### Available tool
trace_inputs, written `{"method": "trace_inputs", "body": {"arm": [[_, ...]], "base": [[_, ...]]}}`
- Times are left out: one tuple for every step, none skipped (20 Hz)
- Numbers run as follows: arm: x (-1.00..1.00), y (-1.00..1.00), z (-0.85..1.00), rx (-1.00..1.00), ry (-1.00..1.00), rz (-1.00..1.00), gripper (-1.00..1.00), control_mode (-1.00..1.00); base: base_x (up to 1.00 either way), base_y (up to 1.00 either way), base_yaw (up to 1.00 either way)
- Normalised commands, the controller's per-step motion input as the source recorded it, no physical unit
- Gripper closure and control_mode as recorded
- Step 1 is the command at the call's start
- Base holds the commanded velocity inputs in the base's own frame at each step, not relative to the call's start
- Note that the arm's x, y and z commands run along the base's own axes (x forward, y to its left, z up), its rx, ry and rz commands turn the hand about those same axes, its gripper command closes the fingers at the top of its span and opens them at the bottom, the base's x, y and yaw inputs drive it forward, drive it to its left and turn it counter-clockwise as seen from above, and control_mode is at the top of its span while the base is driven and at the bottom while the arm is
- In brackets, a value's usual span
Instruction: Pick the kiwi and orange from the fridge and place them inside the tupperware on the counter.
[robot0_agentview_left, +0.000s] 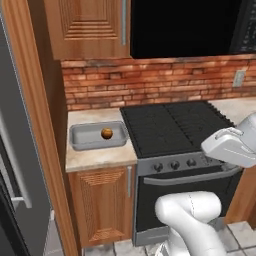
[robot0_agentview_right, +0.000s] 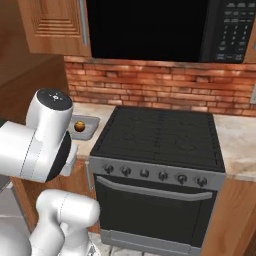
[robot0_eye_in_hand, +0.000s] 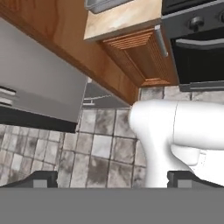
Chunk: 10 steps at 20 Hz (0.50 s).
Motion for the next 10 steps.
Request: {"method": "trace_inputs", "body": {"arm": [[0.0, 0.0, 0.0, 0.0, 0.0, 0.0, -1.0, 1.0], [0.0, 0.0, 0.0, 0.0, 0.0, 0.0, -1.0, 1.0], [0.0, 0.0, 0.0, 0.0, 0.0, 0.0, -1.0, 1.0], [0.0, 0.0, 0.0, 0.0, 0.0, 0.0, -1.0, 1.0], [0.0, 0.0, 0.0, 0.0, 0.0, 0.0, -1.0, 1.0], [0.0, 0.0, 0.0, 0.0, 0.0, 0.0, -1.0, 1.0], [0.0, 0.0, 0.0, 0.0, 0.0, 0.0, -1.0, 1.0], [0.0, 0.0, 0.0, 0.0, 0.0, 0.0, -1.0, 1.0], [0.0, 0.0, 0.0, 0.0, 0.0, 0.0, -1.0, 1.0], [0.0, 0.0, 0.0, 0.0, 0.0, 0.0, -1.0, 1.0]], "base": [[-0.78, 0.32, 0.0], [-0.77, 0.34, 0.0], [-0.75, 0.35, 0.0], [-0.73, 0.39, 0.0], [-0.71, 0.44, 0.0], [-0.68, 0.49, 0.0], [-0.64, 0.55, 0.03], [-0.62, 0.59, 0.05], [-0.55, 0.65, 0.07], [-0.49, 0.69, 0.06]]}}
